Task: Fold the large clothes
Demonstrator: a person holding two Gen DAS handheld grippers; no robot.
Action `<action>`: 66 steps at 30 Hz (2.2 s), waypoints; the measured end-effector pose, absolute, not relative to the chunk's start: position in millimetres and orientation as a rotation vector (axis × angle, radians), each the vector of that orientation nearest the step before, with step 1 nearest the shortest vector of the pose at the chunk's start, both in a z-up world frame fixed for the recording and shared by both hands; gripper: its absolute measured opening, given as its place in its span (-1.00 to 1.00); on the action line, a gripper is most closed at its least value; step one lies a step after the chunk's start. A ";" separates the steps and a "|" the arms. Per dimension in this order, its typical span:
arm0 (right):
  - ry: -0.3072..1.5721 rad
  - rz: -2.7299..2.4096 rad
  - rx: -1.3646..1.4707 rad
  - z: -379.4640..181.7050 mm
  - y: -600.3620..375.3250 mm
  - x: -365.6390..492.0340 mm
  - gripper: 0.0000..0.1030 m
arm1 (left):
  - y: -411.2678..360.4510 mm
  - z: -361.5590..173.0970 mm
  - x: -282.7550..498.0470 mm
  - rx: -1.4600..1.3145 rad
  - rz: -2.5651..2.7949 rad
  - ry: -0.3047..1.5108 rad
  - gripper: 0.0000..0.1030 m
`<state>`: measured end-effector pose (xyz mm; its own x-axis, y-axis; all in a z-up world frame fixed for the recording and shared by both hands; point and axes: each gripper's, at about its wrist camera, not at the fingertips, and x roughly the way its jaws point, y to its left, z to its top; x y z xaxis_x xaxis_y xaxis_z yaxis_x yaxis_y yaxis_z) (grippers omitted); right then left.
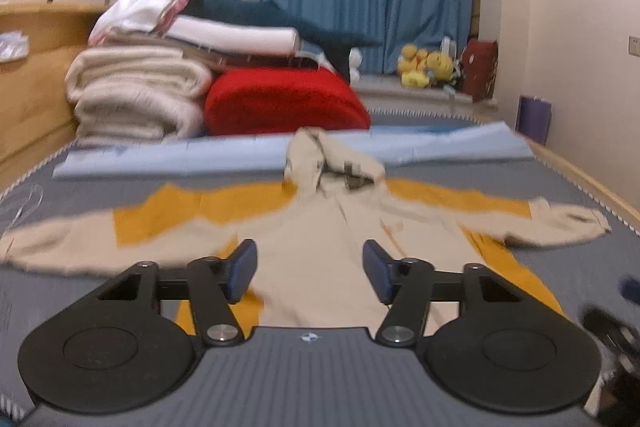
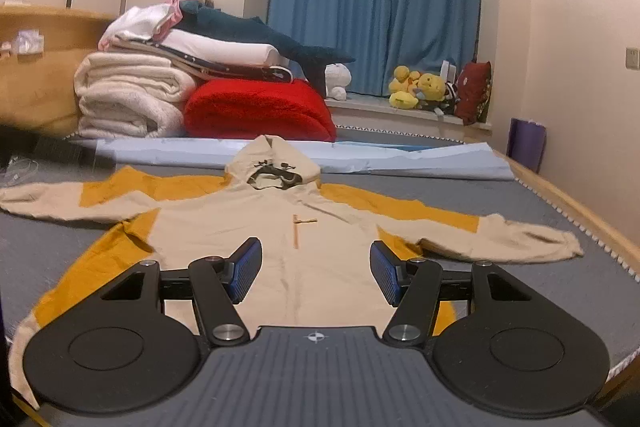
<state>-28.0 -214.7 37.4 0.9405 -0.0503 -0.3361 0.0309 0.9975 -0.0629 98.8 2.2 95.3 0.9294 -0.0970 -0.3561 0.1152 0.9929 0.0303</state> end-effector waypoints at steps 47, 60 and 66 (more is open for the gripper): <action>0.522 0.217 -0.044 37.4 -173.3 289.2 -0.80 | 386.9 46.5 328.4 -0.417 0.617 0.361 -1.00; 0.602 0.071 0.081 38.0 -249.9 298.6 -0.66 | -53.4 78.2 303.3 0.024 -0.406 0.550 -0.45; 0.593 0.039 0.151 38.4 -274.9 302.8 -0.61 | -31.5 73.1 269.8 -0.095 -0.262 0.700 -0.45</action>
